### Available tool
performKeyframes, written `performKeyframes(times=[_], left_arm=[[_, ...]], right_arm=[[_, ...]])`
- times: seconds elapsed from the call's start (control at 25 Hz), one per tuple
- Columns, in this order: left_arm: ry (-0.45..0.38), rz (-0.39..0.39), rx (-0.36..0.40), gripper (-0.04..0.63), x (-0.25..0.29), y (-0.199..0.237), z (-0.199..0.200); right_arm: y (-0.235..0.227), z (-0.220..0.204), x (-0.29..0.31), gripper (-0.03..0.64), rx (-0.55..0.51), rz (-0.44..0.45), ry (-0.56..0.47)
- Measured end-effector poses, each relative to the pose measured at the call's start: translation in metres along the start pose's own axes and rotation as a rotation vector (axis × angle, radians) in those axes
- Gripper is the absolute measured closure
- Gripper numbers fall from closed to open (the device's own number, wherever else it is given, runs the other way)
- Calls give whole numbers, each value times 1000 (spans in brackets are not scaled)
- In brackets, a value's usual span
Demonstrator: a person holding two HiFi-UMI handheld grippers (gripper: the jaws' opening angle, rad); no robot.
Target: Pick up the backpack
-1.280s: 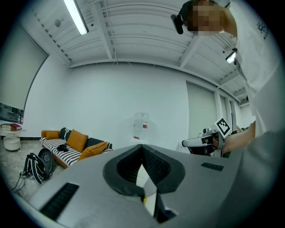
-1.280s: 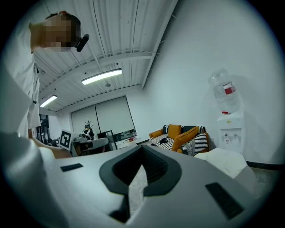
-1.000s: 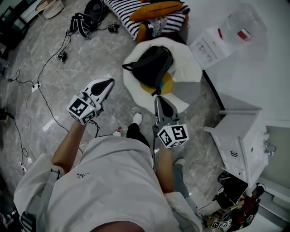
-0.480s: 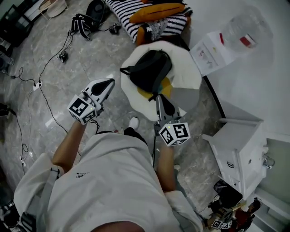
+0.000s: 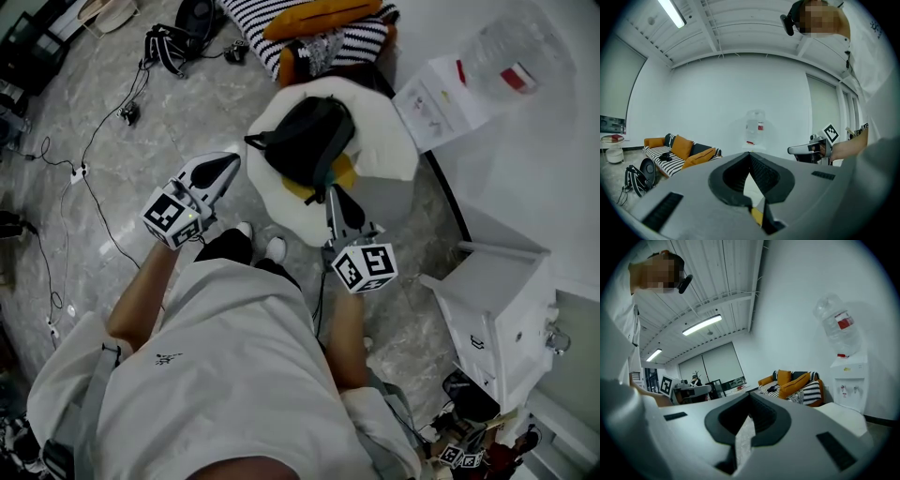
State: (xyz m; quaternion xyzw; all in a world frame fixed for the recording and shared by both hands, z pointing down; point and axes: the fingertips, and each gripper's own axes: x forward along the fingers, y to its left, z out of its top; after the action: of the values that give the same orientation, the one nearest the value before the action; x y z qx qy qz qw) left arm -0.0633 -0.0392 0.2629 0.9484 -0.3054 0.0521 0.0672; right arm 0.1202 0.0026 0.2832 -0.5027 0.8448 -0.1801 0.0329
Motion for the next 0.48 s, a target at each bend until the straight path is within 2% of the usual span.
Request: performKeyframes(times=[0.28,0.48], left_arm=[[23,-21,-14,592,18,23,-10],[57,-63,-33,593,46,55,-27]], right_arm=[[-18,-7,16,611,14,-35,21],[-42,-16,44,611,10,-86,40]])
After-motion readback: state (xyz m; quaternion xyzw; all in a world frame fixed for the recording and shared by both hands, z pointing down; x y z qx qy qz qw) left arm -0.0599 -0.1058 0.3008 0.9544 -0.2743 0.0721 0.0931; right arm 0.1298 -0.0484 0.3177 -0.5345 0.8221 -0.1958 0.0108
